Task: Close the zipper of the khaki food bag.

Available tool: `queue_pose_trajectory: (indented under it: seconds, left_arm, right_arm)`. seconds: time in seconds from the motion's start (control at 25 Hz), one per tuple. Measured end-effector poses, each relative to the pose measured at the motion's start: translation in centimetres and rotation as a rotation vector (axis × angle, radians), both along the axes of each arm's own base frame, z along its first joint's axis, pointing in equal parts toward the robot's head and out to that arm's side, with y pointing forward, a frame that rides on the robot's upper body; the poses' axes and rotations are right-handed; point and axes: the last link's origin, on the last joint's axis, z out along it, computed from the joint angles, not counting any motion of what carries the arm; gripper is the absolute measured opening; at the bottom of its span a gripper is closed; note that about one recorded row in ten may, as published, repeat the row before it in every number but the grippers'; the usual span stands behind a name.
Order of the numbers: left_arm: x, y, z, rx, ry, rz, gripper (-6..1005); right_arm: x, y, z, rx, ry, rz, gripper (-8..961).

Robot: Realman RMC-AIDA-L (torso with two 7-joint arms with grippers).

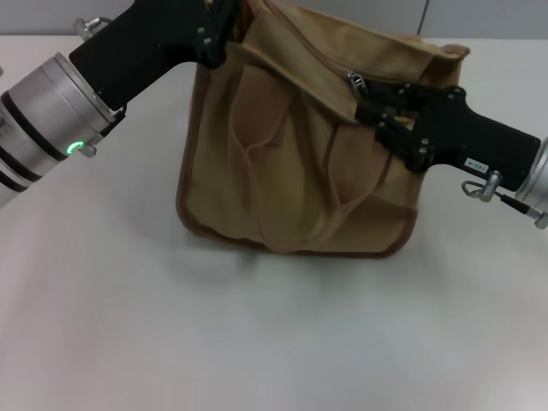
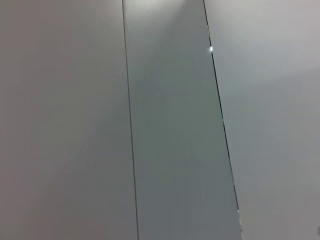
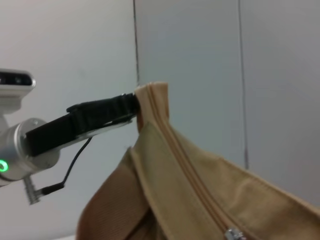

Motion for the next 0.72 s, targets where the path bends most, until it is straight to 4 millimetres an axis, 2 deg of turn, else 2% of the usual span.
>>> queue_pose_trajectory:
  seconds: [0.4,0.72]
  left_arm:
    - [0.4,-0.1,0.0,-0.004,-0.002,-0.019,42]
    - [0.7,-0.2,-0.1,-0.009,-0.016,-0.026,42]
  right_arm:
    - [-0.2,-1.0,0.1,0.015,0.079,0.009,258]
    - [0.1,-0.7,1.0,-0.010,0.132,-0.045,257]
